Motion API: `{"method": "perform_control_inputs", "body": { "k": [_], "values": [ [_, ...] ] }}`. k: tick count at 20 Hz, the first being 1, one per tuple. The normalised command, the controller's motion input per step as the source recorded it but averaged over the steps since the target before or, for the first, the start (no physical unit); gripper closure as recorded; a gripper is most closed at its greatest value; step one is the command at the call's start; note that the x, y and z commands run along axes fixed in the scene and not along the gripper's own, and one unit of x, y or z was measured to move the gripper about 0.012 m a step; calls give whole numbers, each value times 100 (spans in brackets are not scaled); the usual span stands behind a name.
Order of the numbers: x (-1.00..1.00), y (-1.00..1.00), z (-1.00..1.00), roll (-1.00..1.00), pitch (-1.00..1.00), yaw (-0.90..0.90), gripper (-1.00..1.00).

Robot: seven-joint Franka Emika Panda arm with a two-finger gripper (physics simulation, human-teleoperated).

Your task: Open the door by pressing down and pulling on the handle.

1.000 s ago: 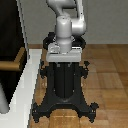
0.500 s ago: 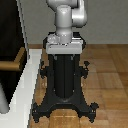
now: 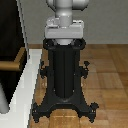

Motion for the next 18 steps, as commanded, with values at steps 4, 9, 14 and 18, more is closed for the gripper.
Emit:
{"method": "perform_control_inputs", "body": {
  "k": [4, 9, 14, 18],
  "values": [
    [0, 0, 75, 0, 0, 0, -100],
    [0, -20, 40, 0, 0, 0, -100],
    [0, -60, 0, 0, 0, 0, -100],
    [0, -100, 0, 0, 0, 0, -100]
  ]
}}
